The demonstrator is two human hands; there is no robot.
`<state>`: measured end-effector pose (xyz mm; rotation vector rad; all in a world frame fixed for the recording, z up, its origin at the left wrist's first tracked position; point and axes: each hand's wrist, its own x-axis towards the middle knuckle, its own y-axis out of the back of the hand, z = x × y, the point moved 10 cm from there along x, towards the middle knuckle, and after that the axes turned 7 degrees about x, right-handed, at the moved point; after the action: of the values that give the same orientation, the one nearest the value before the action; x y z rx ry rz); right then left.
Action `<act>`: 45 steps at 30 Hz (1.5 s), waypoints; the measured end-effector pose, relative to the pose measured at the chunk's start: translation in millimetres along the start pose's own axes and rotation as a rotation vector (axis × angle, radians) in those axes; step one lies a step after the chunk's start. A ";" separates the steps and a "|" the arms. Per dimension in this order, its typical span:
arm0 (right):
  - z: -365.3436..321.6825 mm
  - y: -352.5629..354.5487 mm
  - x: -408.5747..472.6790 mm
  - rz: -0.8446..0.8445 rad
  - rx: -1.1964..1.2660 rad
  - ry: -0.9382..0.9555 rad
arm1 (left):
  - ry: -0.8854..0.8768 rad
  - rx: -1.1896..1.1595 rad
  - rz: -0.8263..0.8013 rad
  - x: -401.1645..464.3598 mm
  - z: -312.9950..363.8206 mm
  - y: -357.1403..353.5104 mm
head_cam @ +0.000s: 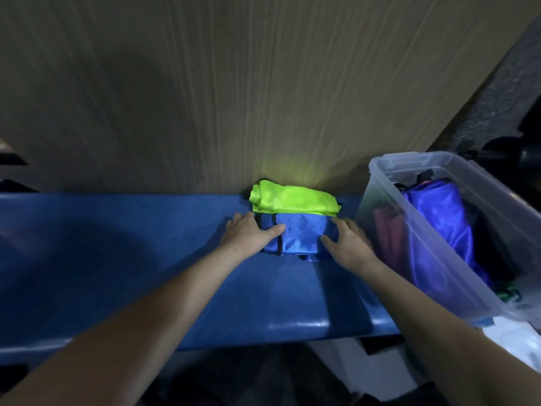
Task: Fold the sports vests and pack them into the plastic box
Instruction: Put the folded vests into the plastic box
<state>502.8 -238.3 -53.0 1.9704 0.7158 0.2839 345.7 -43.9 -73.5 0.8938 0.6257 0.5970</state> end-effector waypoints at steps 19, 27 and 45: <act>11.2 -7.9 -58.8 -0.149 -0.077 0.090 | -0.058 -0.220 -0.124 -41.6 -25.1 -0.1; 15.1 -20.7 -78.6 -0.358 -0.143 0.283 | -0.230 -0.288 -0.105 -55.4 -13.8 5.8; -14.1 -7.5 -120.6 -0.183 -0.014 0.450 | -0.300 -0.514 -0.176 -79.9 14.6 17.0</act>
<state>396.9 -297.0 -40.5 1.8276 1.1702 0.6296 298.9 -99.0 -32.9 0.4254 0.2540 0.4237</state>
